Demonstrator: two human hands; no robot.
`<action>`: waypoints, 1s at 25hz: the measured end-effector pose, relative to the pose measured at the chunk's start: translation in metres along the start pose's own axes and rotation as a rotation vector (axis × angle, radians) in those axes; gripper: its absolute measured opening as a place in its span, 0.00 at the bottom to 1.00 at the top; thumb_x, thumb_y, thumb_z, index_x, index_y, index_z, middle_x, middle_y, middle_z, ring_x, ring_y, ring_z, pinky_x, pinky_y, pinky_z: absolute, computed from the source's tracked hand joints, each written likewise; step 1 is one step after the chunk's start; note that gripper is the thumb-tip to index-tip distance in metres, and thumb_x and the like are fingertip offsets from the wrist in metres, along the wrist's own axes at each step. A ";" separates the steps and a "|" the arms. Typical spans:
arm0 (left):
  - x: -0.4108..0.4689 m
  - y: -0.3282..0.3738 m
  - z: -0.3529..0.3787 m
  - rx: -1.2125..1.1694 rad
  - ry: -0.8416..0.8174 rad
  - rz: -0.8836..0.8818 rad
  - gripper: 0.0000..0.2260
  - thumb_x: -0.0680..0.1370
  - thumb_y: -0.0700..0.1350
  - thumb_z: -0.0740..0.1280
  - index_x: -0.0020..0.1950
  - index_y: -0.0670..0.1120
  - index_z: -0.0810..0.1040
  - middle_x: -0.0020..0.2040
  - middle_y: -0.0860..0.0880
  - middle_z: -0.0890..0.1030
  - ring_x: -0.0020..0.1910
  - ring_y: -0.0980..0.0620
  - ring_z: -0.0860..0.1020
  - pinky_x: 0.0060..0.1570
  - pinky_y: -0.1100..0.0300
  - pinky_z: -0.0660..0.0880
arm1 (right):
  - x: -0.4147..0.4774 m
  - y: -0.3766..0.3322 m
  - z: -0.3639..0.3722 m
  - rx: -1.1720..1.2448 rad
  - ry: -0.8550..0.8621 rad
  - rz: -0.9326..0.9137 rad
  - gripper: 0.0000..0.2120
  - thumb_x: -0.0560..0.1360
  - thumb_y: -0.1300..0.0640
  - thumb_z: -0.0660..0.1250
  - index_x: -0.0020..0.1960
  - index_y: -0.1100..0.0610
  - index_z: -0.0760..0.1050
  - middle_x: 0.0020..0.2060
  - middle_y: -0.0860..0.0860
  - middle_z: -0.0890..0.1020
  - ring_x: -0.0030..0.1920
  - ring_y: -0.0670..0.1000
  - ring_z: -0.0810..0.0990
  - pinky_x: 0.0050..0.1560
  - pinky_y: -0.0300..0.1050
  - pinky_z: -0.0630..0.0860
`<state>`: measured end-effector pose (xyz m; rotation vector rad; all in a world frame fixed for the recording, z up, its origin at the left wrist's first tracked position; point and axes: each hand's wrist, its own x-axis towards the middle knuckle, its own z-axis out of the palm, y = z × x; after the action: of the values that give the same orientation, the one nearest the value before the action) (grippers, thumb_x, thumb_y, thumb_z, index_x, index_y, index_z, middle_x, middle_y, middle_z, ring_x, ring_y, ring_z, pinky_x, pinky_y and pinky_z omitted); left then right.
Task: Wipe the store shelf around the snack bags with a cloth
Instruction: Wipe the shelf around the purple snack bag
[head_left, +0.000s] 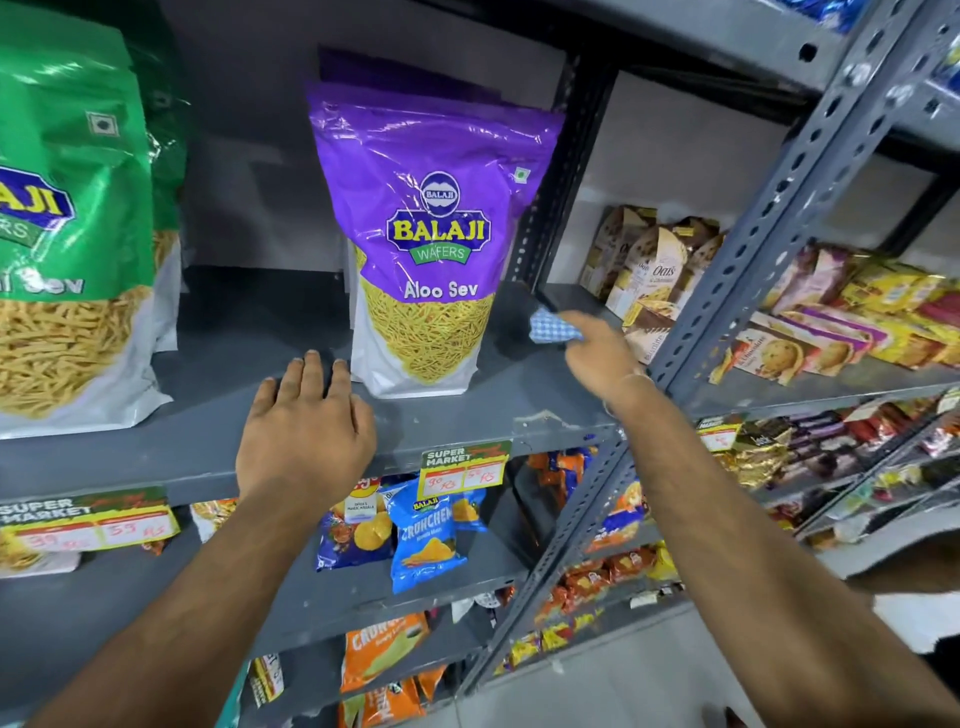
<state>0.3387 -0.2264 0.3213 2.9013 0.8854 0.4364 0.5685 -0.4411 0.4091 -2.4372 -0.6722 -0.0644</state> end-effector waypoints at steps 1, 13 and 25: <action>0.000 0.000 0.000 0.000 0.005 0.002 0.35 0.81 0.55 0.39 0.83 0.43 0.64 0.84 0.38 0.64 0.84 0.40 0.62 0.82 0.41 0.59 | -0.001 0.003 0.011 -0.036 -0.062 0.016 0.27 0.73 0.69 0.55 0.67 0.50 0.76 0.59 0.57 0.82 0.58 0.60 0.79 0.54 0.47 0.75; 0.000 0.000 0.001 -0.008 0.007 0.002 0.36 0.80 0.56 0.37 0.83 0.43 0.64 0.84 0.37 0.64 0.84 0.39 0.62 0.82 0.40 0.59 | -0.092 -0.008 -0.016 0.067 -0.001 -0.025 0.23 0.79 0.62 0.57 0.68 0.44 0.74 0.56 0.49 0.82 0.44 0.52 0.79 0.46 0.48 0.77; -0.001 0.001 -0.001 0.007 -0.012 -0.008 0.35 0.81 0.56 0.38 0.85 0.44 0.59 0.85 0.39 0.61 0.85 0.41 0.59 0.83 0.42 0.57 | -0.140 -0.028 -0.007 -0.148 -0.170 -0.148 0.24 0.75 0.62 0.59 0.67 0.45 0.75 0.45 0.56 0.86 0.36 0.56 0.81 0.36 0.45 0.77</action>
<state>0.3381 -0.2277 0.3222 2.9021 0.8984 0.4163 0.4335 -0.4891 0.4024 -2.5505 -0.9535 0.0367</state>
